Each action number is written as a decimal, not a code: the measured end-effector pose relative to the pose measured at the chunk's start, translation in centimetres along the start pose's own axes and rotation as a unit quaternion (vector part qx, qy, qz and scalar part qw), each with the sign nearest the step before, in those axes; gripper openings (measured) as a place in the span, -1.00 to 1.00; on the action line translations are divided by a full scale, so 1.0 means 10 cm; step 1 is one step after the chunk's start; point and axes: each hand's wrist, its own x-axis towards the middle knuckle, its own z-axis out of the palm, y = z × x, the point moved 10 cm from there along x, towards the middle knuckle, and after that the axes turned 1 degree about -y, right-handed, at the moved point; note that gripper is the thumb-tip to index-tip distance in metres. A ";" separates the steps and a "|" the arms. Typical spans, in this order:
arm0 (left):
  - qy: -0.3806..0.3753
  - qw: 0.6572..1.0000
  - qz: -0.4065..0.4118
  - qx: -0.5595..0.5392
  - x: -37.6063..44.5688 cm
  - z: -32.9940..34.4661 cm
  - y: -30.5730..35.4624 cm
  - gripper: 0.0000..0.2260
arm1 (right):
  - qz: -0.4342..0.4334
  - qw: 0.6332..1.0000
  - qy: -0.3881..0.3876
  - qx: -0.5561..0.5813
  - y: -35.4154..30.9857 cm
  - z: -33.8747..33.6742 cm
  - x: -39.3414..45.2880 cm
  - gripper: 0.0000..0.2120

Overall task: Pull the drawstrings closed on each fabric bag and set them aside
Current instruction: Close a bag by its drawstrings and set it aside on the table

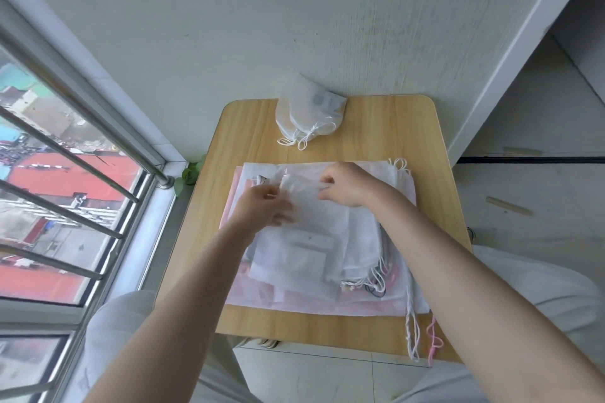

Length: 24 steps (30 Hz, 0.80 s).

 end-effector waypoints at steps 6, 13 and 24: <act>0.025 0.990 -0.026 -0.137 -0.09 -0.26 -0.31 -0.75 | -0.054 0.996 -0.062 -0.033 -0.34 0.37 0.03 -0.86; 0.067 0.935 -0.072 -0.340 -0.11 -0.37 -0.57 -0.81 | -0.004 0.997 -0.010 0.072 -0.31 0.45 -0.02 -0.75; 0.072 0.680 -0.066 -0.727 -0.25 -0.36 -0.74 -0.75 | 0.114 0.937 0.130 0.303 0.08 0.27 -0.18 -0.58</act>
